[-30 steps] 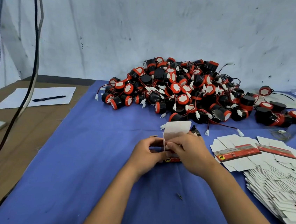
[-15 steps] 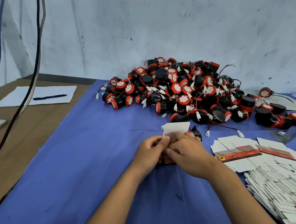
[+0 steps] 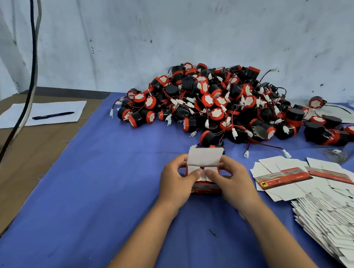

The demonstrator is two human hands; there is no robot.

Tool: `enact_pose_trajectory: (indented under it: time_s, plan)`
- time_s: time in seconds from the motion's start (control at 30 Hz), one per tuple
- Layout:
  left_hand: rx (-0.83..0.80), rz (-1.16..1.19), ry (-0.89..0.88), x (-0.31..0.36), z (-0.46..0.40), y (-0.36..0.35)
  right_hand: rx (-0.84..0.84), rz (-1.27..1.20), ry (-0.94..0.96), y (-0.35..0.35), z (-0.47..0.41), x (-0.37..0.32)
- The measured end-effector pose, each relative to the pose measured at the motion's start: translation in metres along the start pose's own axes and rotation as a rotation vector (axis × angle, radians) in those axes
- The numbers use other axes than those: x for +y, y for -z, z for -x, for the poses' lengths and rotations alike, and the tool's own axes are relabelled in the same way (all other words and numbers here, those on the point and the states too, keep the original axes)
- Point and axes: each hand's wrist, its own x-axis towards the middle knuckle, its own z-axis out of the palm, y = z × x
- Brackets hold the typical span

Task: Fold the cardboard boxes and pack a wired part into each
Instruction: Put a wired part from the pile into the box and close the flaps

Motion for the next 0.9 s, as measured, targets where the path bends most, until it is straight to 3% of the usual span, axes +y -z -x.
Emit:
enact_pose_trajectory:
  time_s: [0.13, 0.27, 0.33, 0.43, 0.5, 0.6, 0.77, 0.9]
  plan:
    - [-0.09, 0.235, 0.108, 0.002, -0.001, 0.011, -0.102, 0.011, 0.131, 0.002, 0.008, 0.003]
    - [-0.18, 0.414, 0.265, 0.001, -0.008, 0.028, -0.348, -0.09, 0.034, 0.018, 0.011, 0.002]
    - [-0.232, 0.429, 0.291, 0.002, -0.007, 0.032, -0.318, -0.041, 0.032, 0.016, 0.011, 0.001]
    - [-0.284, 0.163, 0.132, -0.002, -0.001, 0.037, -0.149, 0.131, 0.122, 0.008, 0.011, 0.005]
    - [-0.276, -0.079, -0.038, -0.004, -0.001, 0.039, -0.122, 0.251, 0.229, 0.009, 0.009, 0.008]
    - [-0.294, -0.241, -0.179, -0.007, -0.005, 0.041, -0.132, 0.355, 0.345, 0.011, 0.008, 0.009]
    - [-0.317, -0.314, -0.182, -0.006, -0.003, 0.043, -0.124, 0.52, 0.369, 0.01, 0.01, 0.015]
    - [-0.329, -0.382, -0.178, -0.005, -0.001, 0.044, -0.072, 0.5, 0.479, 0.007, 0.01, 0.009]
